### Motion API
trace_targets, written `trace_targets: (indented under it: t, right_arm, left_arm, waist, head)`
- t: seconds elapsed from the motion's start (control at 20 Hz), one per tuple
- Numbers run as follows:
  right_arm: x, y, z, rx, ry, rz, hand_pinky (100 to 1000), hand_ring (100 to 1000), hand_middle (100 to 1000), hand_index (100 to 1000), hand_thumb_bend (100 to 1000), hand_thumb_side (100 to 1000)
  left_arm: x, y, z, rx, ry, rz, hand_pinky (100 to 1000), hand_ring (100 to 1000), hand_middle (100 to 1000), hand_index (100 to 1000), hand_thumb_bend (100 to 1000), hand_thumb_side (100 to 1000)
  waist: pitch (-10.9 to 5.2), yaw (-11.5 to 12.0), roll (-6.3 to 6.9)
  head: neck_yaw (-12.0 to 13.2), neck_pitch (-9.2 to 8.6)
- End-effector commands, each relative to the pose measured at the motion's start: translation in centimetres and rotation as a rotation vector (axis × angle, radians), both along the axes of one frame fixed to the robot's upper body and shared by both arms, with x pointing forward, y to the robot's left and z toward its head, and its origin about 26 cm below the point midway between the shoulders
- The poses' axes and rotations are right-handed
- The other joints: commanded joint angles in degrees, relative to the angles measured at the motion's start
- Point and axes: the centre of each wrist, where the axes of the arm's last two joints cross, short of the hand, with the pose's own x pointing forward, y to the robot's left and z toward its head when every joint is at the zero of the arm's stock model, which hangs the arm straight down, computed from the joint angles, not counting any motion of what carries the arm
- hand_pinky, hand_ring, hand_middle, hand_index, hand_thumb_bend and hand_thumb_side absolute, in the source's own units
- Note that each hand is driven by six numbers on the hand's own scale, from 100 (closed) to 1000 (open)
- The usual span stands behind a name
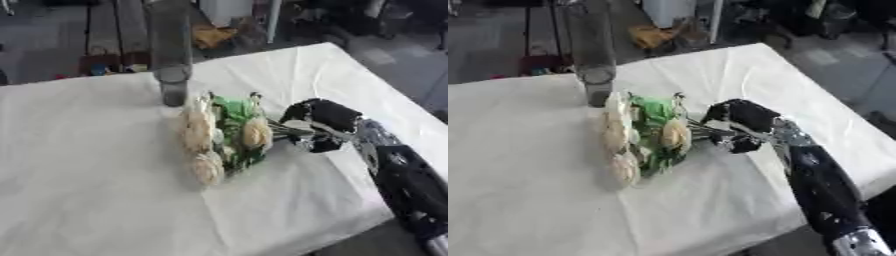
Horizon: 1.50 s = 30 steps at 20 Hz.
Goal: Arrange flowers into the vase.
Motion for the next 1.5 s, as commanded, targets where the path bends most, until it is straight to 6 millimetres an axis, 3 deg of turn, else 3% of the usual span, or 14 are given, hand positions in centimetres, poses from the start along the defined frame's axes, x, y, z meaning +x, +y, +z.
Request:
trace_targets:
  t: [0.05, 0.6, 0.9, 1.5]
  right_arm:
    - [0.5, -0.7, 1.3, -0.02, -0.03, -0.013, 664, 660, 693, 799, 371, 197]
    - [0.3, -1.1, 1.0, -0.043, -0.006, -0.043, 676, 674, 727, 829, 359, 234]
    - [0.3, -1.2, 1.1, -0.068, 0.025, -0.056, 698, 717, 769, 862, 369, 297]
    - [0.2, -2.3, 1.8, -0.058, 0.091, -0.089, 719, 711, 759, 858, 335, 345]
  left_arm:
    - [0.2, 0.1, 0.8, 0.007, -0.023, -0.003, 592, 644, 749, 809, 763, 794]
    - [0.1, 0.1, 0.8, 0.005, -0.023, -0.003, 592, 645, 749, 809, 766, 793]
    - [0.1, 0.1, 0.8, 0.004, -0.023, -0.004, 592, 646, 749, 809, 766, 794]
    - [0.1, 0.2, 0.7, 0.007, -0.019, -0.003, 592, 648, 750, 810, 769, 795]
  waist:
    - [-0.48, 0.1, 0.12]
    - [-0.44, 0.0, 0.19]
    - [-0.46, -0.1, 0.21]
    - [-0.59, -0.2, 0.08]
  head:
    - [-0.2, -0.04]
    - [-0.3, -0.07]
    - [-0.3, -0.02]
    - [-0.3, 0.16]
